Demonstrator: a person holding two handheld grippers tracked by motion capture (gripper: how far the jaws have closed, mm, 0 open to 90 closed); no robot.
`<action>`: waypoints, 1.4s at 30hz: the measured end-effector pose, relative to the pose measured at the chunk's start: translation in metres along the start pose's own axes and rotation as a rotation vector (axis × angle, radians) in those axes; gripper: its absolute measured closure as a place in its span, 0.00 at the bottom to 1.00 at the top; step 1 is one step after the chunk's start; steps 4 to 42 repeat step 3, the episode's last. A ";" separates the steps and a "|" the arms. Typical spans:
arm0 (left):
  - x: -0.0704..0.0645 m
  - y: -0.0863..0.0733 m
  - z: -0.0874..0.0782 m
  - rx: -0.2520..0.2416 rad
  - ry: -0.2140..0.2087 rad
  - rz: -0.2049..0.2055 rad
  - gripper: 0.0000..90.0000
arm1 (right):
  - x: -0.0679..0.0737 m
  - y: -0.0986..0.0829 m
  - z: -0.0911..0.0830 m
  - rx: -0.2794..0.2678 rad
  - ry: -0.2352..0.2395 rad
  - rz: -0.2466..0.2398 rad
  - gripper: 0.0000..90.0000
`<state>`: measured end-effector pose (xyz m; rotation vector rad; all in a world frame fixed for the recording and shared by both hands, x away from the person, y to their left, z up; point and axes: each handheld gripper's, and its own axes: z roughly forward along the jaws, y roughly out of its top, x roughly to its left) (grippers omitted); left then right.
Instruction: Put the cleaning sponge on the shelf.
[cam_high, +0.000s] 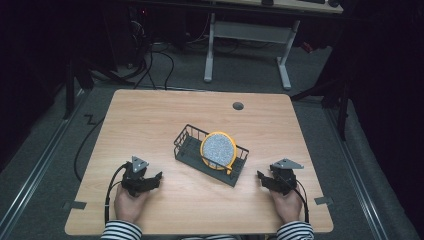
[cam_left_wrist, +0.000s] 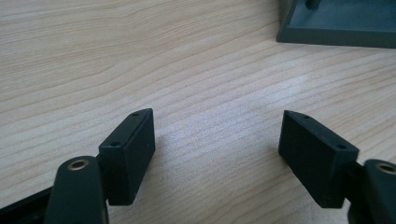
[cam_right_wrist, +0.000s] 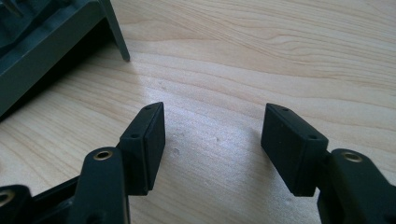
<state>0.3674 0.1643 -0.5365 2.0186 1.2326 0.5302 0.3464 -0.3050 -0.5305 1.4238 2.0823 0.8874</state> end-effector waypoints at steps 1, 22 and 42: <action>0.000 0.000 0.000 0.000 0.000 0.000 0.31 | 0.000 0.000 0.000 0.000 0.000 0.000 0.44; 0.000 0.000 0.000 0.000 0.000 0.000 0.31 | 0.000 0.000 0.000 0.000 -0.001 0.000 0.44; 0.000 0.000 0.000 0.000 0.000 0.000 0.31 | 0.000 0.000 0.000 0.000 -0.001 0.000 0.44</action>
